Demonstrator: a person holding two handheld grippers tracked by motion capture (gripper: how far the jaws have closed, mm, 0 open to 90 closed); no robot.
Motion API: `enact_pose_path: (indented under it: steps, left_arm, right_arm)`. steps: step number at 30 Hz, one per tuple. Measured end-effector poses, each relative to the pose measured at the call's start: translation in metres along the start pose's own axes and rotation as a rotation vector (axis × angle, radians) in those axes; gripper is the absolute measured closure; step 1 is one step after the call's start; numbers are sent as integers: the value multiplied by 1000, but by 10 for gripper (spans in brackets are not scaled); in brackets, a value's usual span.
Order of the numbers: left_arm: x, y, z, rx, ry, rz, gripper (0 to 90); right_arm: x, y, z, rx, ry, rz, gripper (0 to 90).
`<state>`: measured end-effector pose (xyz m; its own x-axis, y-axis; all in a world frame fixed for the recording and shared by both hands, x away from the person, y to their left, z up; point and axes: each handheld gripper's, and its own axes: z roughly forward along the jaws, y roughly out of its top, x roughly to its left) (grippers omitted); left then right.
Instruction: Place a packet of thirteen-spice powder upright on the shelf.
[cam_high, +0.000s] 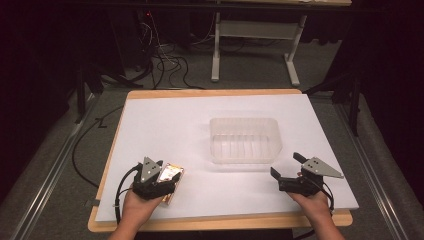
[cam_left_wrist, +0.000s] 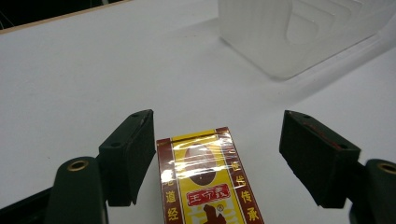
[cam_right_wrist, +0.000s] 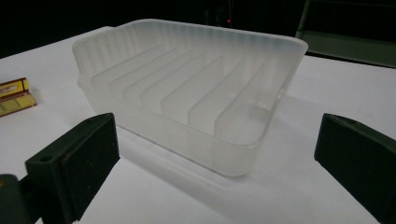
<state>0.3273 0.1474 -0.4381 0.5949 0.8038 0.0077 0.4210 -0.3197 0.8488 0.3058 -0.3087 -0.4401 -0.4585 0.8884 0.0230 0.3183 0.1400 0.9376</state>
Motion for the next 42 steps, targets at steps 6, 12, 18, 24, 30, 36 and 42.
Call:
enact_pose_path:
  steps: [6,12,18,24,30,36,42]
  left_arm:
    - [4,1,1,51,1,-14,273]
    - [8,2,-1,109,39,-25,278]
    - [5,-1,5,245,26,-19,229]
    - [-1,7,7,288,14,8,200]
    - [1,12,13,400,-5,-28,177]
    - [5,14,19,496,10,-46,162]
    - [6,17,24,570,-5,-43,158]
  right_arm:
    - [-2,-7,-10,14,-5,-4,3]
    - [-9,-10,-10,13,-13,21,3]
    - [-9,-11,-8,28,-11,22,3]
    - [-9,-14,-6,48,-20,44,4]
    - [-8,-13,-6,49,-19,30,3]
    - [-10,-13,-6,42,-12,34,4]
    - [-10,-12,-8,37,-15,44,4]
